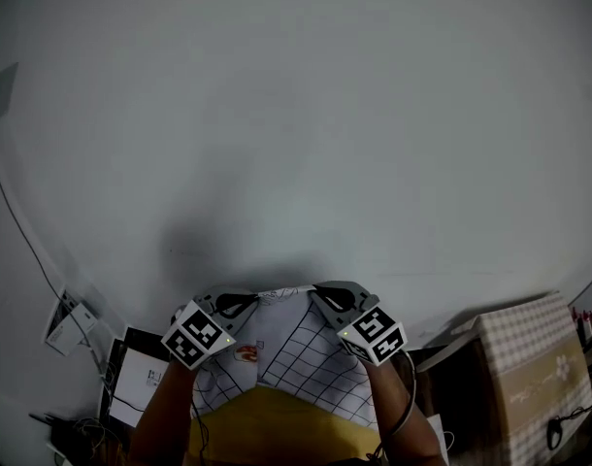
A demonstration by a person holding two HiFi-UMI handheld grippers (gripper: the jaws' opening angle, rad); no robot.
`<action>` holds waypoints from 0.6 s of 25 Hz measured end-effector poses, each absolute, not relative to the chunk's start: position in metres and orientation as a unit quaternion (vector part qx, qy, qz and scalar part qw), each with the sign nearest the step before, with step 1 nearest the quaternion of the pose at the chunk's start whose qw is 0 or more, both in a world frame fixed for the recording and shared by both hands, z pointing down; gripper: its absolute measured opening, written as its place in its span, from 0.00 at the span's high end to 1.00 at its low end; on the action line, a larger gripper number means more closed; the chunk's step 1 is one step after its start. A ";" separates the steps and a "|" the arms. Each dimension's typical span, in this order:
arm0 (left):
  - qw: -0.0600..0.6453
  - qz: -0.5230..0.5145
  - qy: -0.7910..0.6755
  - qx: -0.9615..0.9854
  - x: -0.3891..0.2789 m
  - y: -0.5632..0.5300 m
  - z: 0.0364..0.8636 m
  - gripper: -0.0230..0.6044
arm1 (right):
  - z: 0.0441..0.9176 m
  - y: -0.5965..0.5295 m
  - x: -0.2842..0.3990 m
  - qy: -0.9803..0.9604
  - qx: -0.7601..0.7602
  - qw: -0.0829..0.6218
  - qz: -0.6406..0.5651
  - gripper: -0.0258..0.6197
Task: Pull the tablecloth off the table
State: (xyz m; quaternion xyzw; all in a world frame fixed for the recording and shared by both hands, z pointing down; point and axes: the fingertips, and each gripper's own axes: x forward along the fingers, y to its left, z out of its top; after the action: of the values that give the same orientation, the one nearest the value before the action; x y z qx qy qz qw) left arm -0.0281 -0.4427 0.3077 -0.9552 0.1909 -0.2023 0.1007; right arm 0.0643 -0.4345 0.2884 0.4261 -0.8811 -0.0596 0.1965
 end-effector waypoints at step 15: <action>0.156 -0.162 0.197 -0.954 -0.022 -0.447 0.216 0.95 | 0.193 -0.436 0.061 -0.888 0.421 0.148 -0.111 0.93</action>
State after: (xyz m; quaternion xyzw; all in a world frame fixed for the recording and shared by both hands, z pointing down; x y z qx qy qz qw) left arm -0.0221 -0.4474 0.2164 -0.9543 0.1967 -0.1620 0.1560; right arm 0.0605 -0.4364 0.1927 0.4214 -0.8877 -0.1114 0.1485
